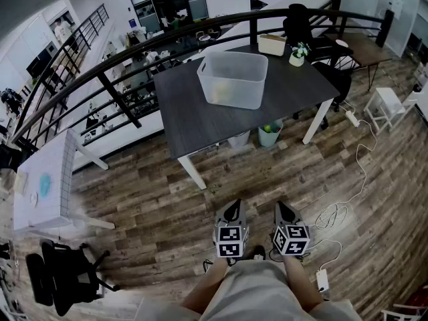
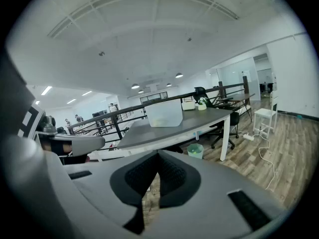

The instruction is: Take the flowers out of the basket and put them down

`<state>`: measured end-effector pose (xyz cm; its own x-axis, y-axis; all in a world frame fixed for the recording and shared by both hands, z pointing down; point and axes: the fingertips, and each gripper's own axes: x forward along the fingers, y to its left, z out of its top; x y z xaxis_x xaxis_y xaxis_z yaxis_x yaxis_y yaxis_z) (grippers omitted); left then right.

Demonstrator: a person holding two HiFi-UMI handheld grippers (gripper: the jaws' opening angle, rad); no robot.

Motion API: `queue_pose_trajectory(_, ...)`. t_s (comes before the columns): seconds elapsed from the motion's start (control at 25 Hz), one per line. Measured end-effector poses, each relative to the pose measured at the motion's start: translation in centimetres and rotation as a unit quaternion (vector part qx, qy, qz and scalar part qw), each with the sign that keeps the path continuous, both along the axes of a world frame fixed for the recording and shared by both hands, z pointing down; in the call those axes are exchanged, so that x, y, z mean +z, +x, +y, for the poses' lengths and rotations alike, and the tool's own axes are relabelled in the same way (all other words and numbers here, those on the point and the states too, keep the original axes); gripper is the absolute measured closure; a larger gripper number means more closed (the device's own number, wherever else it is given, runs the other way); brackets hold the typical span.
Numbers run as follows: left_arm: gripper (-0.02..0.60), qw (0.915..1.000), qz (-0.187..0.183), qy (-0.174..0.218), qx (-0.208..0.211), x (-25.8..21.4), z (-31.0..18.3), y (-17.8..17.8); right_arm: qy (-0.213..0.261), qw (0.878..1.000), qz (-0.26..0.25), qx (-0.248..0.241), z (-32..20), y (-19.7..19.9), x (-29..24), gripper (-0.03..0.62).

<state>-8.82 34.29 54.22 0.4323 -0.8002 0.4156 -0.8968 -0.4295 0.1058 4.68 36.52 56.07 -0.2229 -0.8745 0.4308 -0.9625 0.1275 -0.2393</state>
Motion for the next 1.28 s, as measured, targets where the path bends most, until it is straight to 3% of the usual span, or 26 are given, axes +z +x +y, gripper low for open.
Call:
queue_pose_trajectory(0.52, 0.554, 0.9998, -0.008, -0.016, 0.006, 0.9, -0.1, 1.3, -0.005, 1.0, 0.004, -0.014, -0.1, -0.3, 0.3, 0.582)
queue_pose_trajectory(1.28, 0.554, 0.9981, -0.008, 0.001, -0.061, -0.1, 0.6, 2.7, 0.009, 0.998, -0.048, -0.03, -0.2, 4.3, 1.0, 0.58)
